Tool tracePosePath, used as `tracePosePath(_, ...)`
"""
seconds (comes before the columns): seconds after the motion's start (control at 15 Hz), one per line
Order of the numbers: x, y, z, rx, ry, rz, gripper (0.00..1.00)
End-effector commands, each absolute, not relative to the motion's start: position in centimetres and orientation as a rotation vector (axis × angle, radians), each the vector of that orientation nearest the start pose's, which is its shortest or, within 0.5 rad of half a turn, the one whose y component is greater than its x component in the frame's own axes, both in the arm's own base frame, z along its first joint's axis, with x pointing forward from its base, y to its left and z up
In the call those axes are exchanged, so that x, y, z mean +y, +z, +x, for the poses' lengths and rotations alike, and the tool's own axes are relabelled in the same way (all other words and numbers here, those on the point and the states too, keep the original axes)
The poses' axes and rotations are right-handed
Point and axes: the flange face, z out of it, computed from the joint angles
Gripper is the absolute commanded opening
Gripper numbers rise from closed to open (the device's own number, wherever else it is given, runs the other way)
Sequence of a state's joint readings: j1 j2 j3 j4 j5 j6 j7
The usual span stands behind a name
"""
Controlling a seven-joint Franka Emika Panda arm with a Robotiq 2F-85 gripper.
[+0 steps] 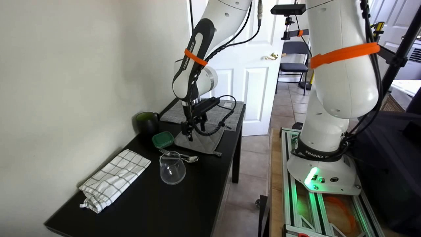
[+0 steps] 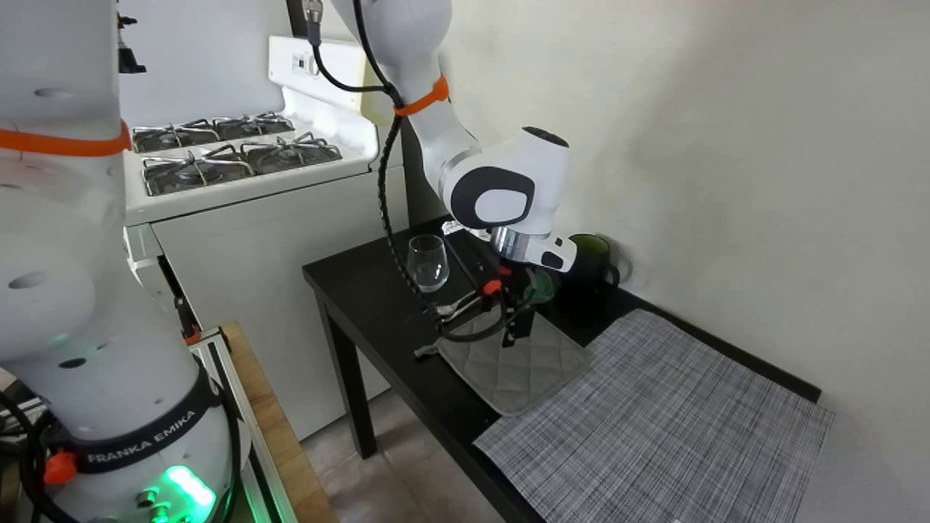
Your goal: Put the grey potholder on the glass cup
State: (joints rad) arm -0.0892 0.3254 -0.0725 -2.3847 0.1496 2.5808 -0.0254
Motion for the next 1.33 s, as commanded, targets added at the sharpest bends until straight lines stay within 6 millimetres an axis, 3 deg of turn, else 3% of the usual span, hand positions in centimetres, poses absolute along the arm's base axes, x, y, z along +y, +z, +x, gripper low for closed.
tracePosePath(0.0,-7.5,16.3,48.6,0.334,0.190,-3.100,1.00)
tracePosePath(0.4,-6.3,15.8,49.4,0.227,0.191,-3.138,1.00)
tracePosePath(1.2,-4.9,14.6,50.2,0.244,0.081,-3.136,1.00)
tracePosePath(1.27,-4.9,14.6,50.2,0.246,0.083,-3.137,0.86)
